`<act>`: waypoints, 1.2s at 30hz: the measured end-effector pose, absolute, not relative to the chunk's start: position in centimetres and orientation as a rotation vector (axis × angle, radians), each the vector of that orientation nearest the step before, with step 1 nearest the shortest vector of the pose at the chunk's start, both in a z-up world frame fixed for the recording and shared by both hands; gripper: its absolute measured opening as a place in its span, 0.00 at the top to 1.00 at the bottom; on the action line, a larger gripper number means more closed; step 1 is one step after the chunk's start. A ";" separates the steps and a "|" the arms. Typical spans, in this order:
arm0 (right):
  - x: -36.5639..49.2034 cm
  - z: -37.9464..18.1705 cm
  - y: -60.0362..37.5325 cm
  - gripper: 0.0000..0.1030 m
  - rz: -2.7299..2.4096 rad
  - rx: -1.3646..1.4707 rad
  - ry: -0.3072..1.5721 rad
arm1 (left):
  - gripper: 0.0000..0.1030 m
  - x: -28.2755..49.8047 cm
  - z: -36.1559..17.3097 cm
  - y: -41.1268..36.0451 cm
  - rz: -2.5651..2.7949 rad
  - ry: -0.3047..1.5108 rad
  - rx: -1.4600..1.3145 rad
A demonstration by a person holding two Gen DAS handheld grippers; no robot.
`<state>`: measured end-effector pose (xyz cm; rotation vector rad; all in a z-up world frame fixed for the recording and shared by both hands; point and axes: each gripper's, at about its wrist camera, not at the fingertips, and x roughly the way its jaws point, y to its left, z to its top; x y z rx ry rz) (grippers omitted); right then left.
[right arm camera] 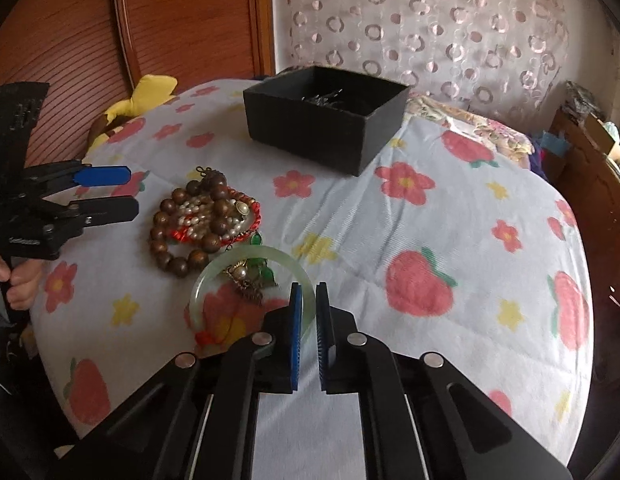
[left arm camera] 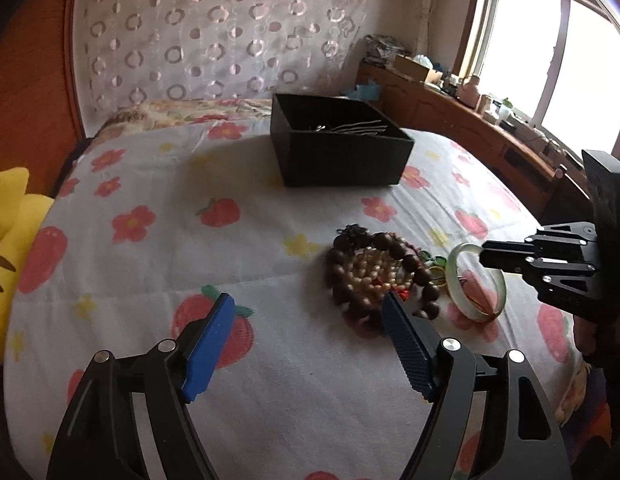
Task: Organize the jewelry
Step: 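Place the right tool around the jade bangle while the left grasps the wooden bead bracelet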
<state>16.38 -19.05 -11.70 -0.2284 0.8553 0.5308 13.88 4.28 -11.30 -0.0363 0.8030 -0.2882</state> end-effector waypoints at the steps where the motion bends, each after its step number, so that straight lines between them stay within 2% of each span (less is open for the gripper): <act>1: 16.1 -11.5 -19.5 0.92 0.524 -0.222 0.847 | 0.29 13.8 -11.2 4.1 -0.293 0.802 -0.037; 5: 15.1 -11.2 -21.3 0.92 0.504 -0.197 0.831 | 0.29 14.2 -10.9 3.7 -0.299 0.799 -0.021; 7: 14.9 -11.5 -22.0 0.92 0.492 -0.189 0.833 | 0.33 14.5 -10.8 3.5 -0.325 0.802 -0.027; 9: 14.7 -11.8 -22.3 0.92 0.482 -0.181 0.835 | 0.58 15.2 -11.0 3.3 -0.351 0.822 -0.030; 12: 14.1 -12.2 -22.7 0.92 0.476 -0.173 0.831 | 0.74 16.2 -11.5 2.6 -0.351 0.849 -0.009; 22: 13.7 -13.4 -23.2 0.92 0.454 -0.146 0.833 | 0.75 18.3 -12.2 0.8 -0.293 0.907 0.092; 25: 13.6 -13.4 -23.2 0.92 0.454 -0.149 0.830 | 0.82 18.4 -12.1 0.6 -0.273 0.907 0.128; 27: 13.6 -13.5 -23.1 0.92 0.455 -0.148 0.832 | 0.83 18.4 -12.1 0.6 -0.276 0.913 0.133; 34: 13.6 -13.5 -23.1 0.92 0.454 -0.150 0.831 | 0.82 17.8 -12.2 0.8 -0.265 0.930 0.163; 36: 13.6 -13.5 -23.2 0.92 0.454 -0.149 0.833 | 0.76 17.7 -12.5 0.7 -0.254 0.923 0.178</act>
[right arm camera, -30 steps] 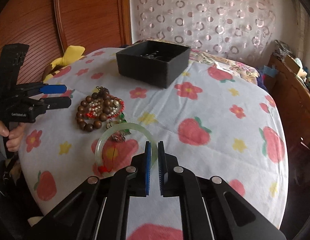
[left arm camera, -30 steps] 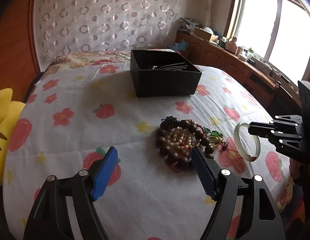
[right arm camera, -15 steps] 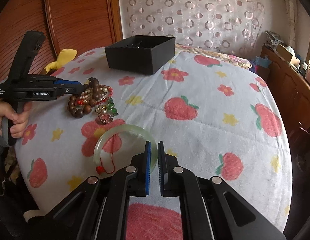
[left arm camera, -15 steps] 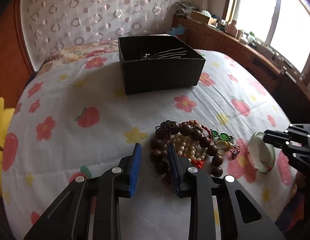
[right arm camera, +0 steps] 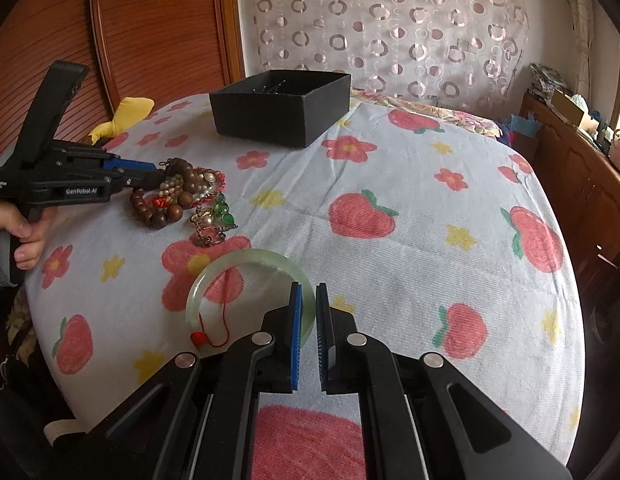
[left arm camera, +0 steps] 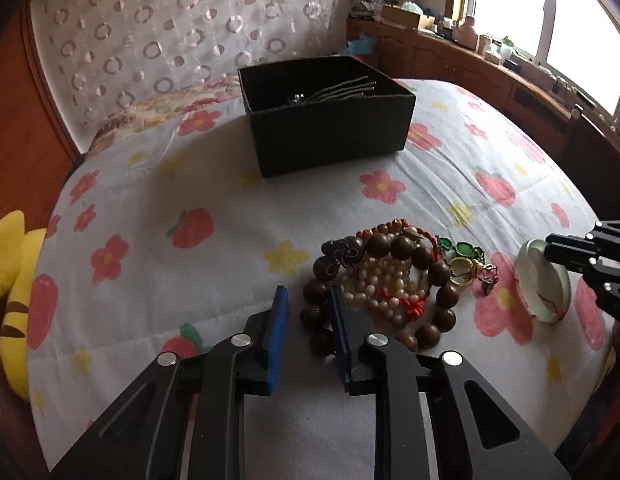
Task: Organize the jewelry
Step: 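Place the right tool around the jade bangle while the left grasps the wooden bead bracelet, then lift the bead bracelet with the left tool while the right lifts the jade bangle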
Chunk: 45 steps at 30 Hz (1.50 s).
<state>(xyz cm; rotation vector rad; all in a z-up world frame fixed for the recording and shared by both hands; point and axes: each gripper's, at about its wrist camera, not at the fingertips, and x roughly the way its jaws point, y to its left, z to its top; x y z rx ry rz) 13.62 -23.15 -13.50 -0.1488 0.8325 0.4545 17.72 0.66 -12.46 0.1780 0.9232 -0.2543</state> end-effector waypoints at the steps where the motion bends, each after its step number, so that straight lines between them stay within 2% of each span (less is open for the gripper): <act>1: 13.6 -13.5 -23.1 0.92 0.455 -0.147 0.835 | 0.76 17.8 -12.5 0.6 -0.252 0.921 0.180; 4: 13.6 -13.6 -23.0 0.92 0.457 -0.145 0.841 | 0.78 18.3 -12.6 0.9 -0.272 0.925 0.160; 5: 13.6 -13.6 -23.0 0.92 0.457 -0.144 0.842 | 0.86 18.3 -12.6 1.0 -0.285 0.923 0.156; 6: 13.6 -13.6 -23.0 0.91 0.458 -0.142 0.844 | 0.88 18.4 -12.5 1.0 -0.295 0.925 0.152; 11: 13.7 -13.6 -23.0 0.91 0.458 -0.148 0.846 | 0.88 17.9 -11.7 1.3 -0.318 0.896 0.110; 21: 13.8 -13.6 -22.9 0.90 0.454 -0.160 0.848 | 0.88 14.4 -3.5 0.4 -0.368 0.666 0.084; 29: 13.6 -13.5 -22.7 0.92 0.442 -0.185 0.839 | 0.88 12.6 1.1 -0.6 -0.387 0.550 0.094; 45: 14.0 -8.6 -22.4 0.92 0.448 -0.211 0.707 | 0.88 13.2 3.3 -0.9 -0.379 0.499 0.110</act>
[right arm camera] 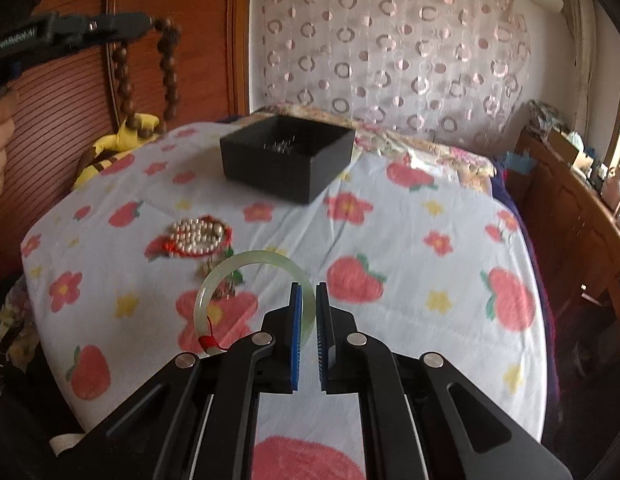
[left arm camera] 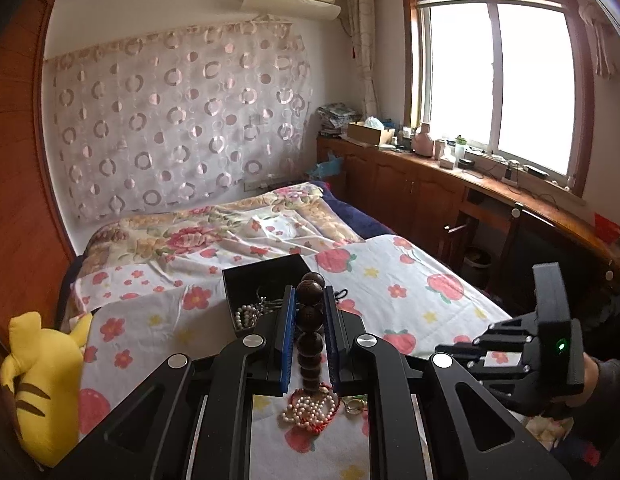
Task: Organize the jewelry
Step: 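Lift the bead bracelet with the left tool while the right lifts the jade bangle, then lower bead bracelet and jade bangle into the black box and open both tools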
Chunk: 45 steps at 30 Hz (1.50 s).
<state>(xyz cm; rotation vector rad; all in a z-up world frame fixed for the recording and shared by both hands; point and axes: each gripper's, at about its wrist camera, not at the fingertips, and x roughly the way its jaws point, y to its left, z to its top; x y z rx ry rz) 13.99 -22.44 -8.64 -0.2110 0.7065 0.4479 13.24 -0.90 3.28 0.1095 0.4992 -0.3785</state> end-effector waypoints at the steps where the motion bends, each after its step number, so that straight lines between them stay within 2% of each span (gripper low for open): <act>1: 14.1 -8.3 -22.5 0.92 0.444 -0.213 0.700 | 0.88 13.3 3.3 -0.9 -0.378 0.499 0.110; 9: 15.5 -6.1 -22.4 0.92 0.435 -0.218 0.650 | 0.88 13.7 3.2 -0.9 -0.374 0.500 0.109; 24: 23.9 -1.7 -20.2 0.92 0.474 -0.231 0.569 | 0.88 24.5 0.6 0.1 -0.347 0.581 0.076; 32: 30.4 -3.5 -17.8 0.92 0.504 -0.228 0.609 | 0.88 30.0 -3.2 0.7 -0.351 0.671 0.049; 40: 34.5 -7.1 -15.0 0.92 0.527 -0.237 0.672 | 0.87 29.9 -4.9 1.7 -0.356 0.689 0.026; 41: 34.7 -7.2 -14.8 0.92 0.529 -0.239 0.674 | 0.86 29.8 -4.9 1.7 -0.356 0.687 0.027; 45: 35.3 -7.4 -14.5 0.91 0.533 -0.235 0.677 | 0.72 28.5 -5.1 2.0 -0.369 0.682 0.027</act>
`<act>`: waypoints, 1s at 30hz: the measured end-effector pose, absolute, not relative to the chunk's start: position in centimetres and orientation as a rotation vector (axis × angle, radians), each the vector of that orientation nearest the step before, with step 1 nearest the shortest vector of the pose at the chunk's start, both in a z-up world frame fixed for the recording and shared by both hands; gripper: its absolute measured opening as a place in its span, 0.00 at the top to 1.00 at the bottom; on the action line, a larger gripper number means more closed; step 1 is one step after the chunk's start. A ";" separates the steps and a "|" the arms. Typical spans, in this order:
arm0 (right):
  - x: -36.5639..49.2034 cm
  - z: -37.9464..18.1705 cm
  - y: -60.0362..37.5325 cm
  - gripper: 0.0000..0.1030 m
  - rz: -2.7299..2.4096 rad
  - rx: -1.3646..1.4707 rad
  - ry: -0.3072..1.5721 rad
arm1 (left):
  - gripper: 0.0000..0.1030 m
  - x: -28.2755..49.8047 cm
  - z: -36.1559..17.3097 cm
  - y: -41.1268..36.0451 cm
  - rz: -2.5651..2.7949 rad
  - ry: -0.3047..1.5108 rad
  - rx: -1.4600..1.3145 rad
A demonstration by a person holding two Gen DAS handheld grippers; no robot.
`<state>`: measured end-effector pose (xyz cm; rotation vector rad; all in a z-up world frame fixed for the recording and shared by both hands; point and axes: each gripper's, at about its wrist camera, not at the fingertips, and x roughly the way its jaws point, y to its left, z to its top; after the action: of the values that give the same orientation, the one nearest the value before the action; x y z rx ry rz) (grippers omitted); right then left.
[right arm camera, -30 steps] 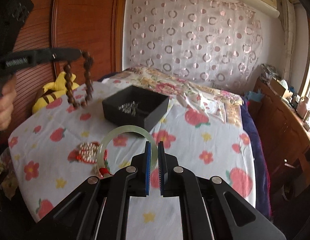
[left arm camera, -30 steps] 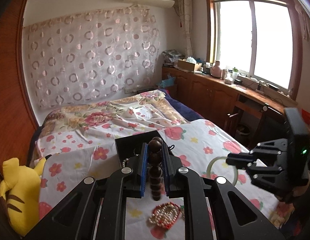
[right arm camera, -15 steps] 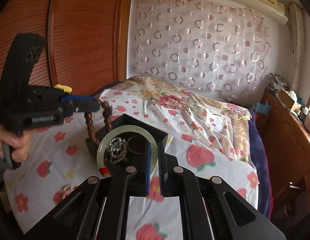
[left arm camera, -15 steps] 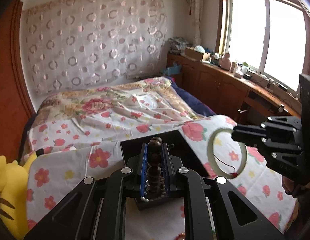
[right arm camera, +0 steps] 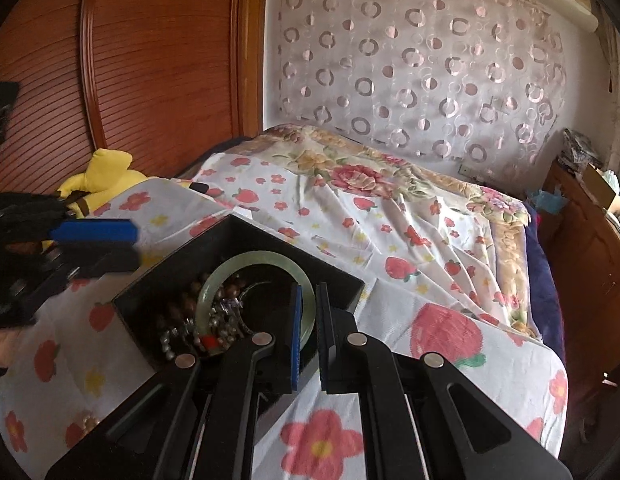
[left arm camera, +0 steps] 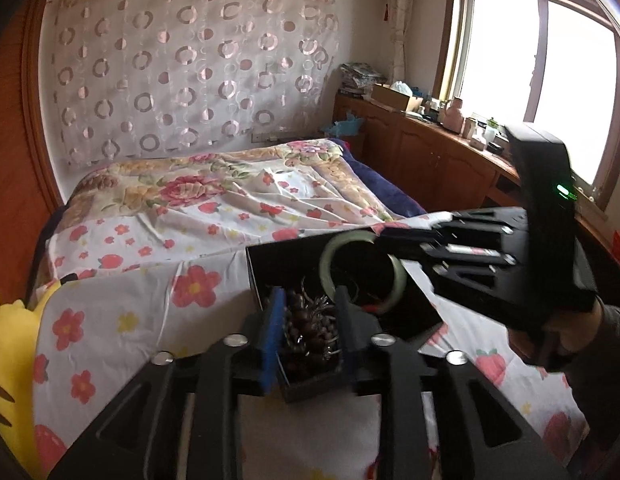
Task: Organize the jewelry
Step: 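Lower bead bracelet and jade bangle into the black box and open both tools, then grasp the green-stone pendant necklace with the right tool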
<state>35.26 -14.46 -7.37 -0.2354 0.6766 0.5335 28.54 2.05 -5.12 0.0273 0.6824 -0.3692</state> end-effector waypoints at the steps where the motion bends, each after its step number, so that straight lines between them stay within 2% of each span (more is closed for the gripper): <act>1: 35.5 -7.4 -14.4 0.90 0.534 -0.232 0.677 | 0.72 28.1 -5.2 2.1 -0.371 0.683 0.031; 4: 35.6 -7.2 -14.5 0.85 0.524 -0.216 0.667 | 0.70 27.0 -5.7 2.4 -0.366 0.691 0.038; 7: 35.1 -6.6 -15.0 0.76 0.520 -0.210 0.651 | 0.62 25.7 -6.1 2.6 -0.364 0.697 0.033; 10: 33.9 -5.6 -15.7 0.75 0.518 -0.206 0.629 | 0.58 24.5 -6.7 3.0 -0.356 0.704 0.031; 11: 33.2 -5.3 -16.1 0.75 0.520 -0.201 0.623 | 0.54 24.2 -6.9 3.1 -0.352 0.708 0.029; 12: 32.5 -5.1 -16.4 0.75 0.527 -0.194 0.620 | 0.44 23.8 -7.2 3.2 -0.348 0.712 0.028; 17: 27.4 -5.4 -17.9 0.75 0.561 -0.173 0.659 | 0.30 21.6 -8.4 3.4 -0.334 0.728 0.030; 25: 20.5 -10.7 -16.8 0.75 0.643 -0.219 0.835 | 0.29 19.4 -10.0 4.3 -0.325 0.760 0.005; 30: 19.0 -12.2 -16.0 0.75 0.662 -0.241 0.879 | 0.29 18.4 -10.0 4.4 -0.329 0.758 -0.002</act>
<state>18.99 -15.97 -12.22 -0.2413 0.8787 0.6618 18.40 4.45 -9.99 -0.0019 0.7579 -0.3291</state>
